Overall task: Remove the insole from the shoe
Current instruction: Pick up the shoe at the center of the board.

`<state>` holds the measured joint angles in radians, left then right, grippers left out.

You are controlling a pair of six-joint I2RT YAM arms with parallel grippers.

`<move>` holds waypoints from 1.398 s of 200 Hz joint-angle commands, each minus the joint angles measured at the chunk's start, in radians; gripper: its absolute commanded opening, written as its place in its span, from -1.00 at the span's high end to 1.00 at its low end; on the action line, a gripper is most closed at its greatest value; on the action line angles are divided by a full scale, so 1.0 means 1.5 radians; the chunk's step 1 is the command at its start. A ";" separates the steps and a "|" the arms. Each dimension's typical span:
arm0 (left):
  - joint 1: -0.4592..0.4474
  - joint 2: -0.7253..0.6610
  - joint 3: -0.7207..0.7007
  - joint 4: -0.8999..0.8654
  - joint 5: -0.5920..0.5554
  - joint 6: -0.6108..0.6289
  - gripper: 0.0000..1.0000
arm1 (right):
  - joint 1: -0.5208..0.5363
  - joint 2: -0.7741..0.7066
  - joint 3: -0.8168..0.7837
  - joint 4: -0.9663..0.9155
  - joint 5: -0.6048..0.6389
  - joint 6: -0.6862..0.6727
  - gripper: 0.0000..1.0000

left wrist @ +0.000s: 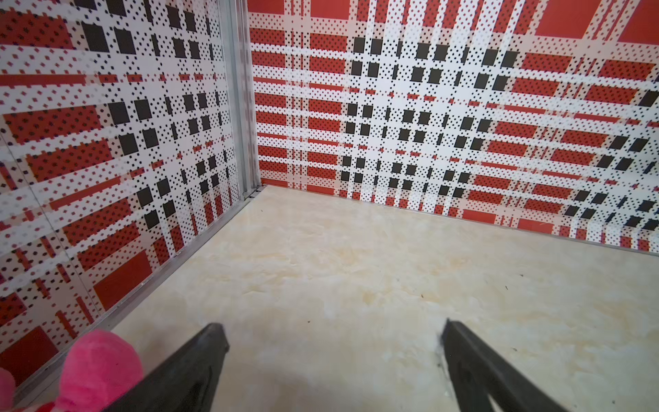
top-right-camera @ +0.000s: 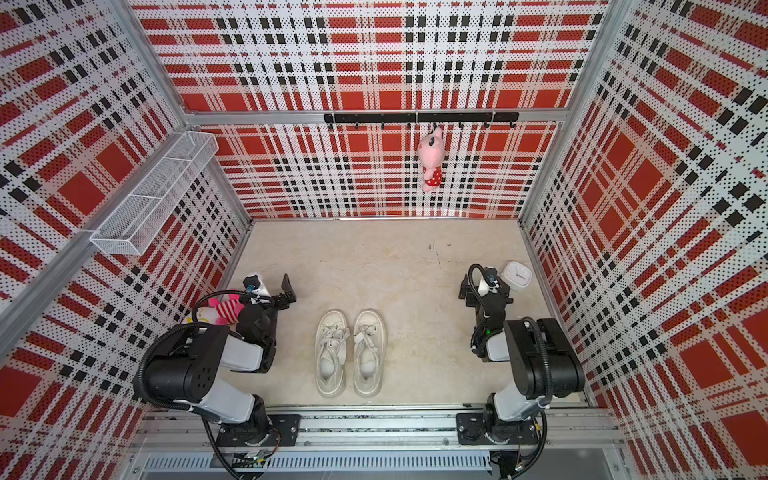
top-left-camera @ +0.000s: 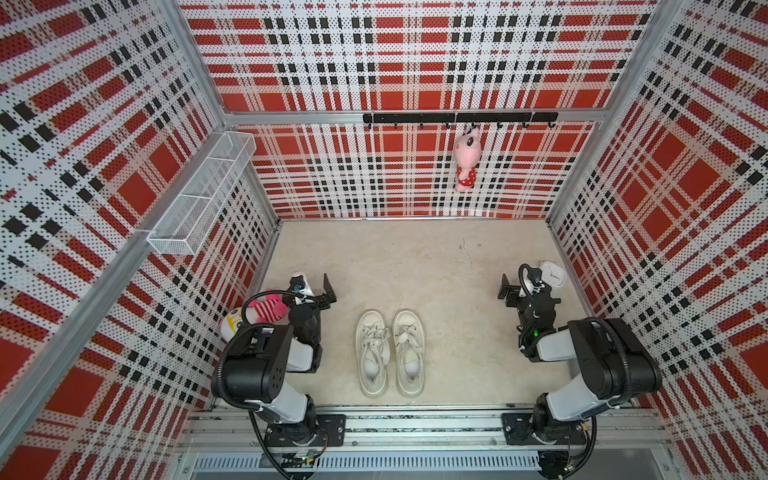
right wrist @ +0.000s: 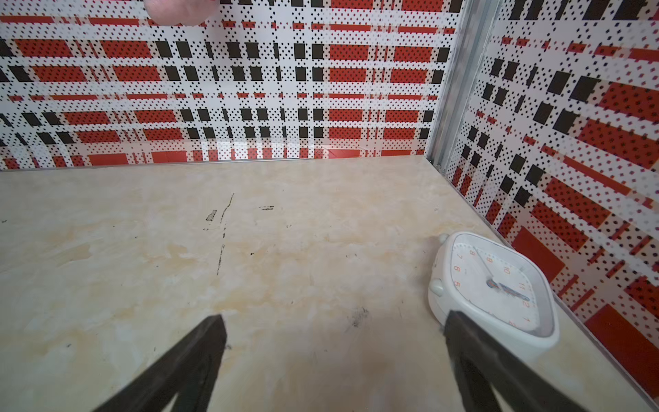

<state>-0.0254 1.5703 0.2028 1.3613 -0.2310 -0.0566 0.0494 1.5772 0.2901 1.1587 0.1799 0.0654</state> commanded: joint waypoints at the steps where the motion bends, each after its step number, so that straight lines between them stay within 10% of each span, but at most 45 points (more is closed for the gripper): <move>1: 0.006 0.005 0.009 0.024 0.006 0.011 -0.96 | -0.003 -0.004 -0.001 0.003 -0.002 -0.004 -1.00; 233: 0.005 -0.005 0.005 0.025 0.008 0.016 -0.96 | -0.003 -0.006 -0.004 0.009 -0.007 -0.005 -1.00; 279: -0.027 -0.118 0.006 -0.069 -0.008 0.048 -0.97 | -0.002 -0.135 -0.018 -0.077 -0.009 -0.005 -1.00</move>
<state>-0.0326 1.4826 0.2012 1.3281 -0.2291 -0.0380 0.0494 1.5051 0.2676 1.1233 0.1722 0.0650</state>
